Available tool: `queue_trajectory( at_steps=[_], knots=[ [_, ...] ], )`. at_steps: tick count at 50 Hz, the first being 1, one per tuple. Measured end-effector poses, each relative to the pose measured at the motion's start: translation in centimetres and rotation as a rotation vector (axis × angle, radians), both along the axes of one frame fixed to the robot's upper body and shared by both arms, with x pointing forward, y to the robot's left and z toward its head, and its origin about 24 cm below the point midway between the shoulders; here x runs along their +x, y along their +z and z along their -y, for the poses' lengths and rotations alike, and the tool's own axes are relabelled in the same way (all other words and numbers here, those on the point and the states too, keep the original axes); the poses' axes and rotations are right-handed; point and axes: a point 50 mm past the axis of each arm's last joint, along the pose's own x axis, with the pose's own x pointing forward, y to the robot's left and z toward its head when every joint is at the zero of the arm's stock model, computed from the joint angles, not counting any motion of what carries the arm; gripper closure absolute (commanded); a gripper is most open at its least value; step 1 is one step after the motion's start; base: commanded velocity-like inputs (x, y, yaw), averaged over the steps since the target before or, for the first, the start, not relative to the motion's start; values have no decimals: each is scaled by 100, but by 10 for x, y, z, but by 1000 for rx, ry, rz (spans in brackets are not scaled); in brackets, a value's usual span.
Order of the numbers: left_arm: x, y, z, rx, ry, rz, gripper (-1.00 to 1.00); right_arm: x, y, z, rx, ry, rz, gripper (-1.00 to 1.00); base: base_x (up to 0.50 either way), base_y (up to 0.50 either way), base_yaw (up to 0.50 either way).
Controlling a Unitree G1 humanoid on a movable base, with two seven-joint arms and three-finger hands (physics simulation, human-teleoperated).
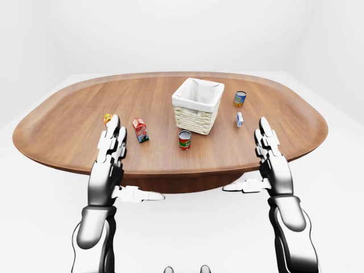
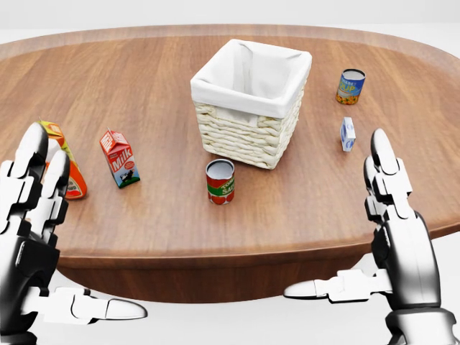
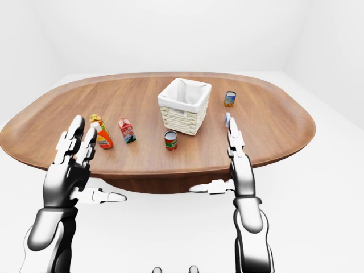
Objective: Pick the milk and place it in the basket.
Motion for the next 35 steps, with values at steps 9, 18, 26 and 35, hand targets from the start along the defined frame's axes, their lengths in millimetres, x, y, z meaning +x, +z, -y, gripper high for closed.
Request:
queue_trajectory(
  at_steps=[9,18,26,35],
  knots=[
    [-2,3,-1,5,5,13,-100,-5,9,2,3,5,39,-100,0,0,0],
    [-3,6,-2,6,10,20,-100,-8,15,3,1,2,65,-100,0,0,0],
    [-5,8,-2,7,8,26,-100,-10,19,4,2,-1,85,-100,0,0,0],
    [-7,11,-2,6,9,35,-100,-13,24,4,2,-5,109,-100,14,0,0]
  ],
)
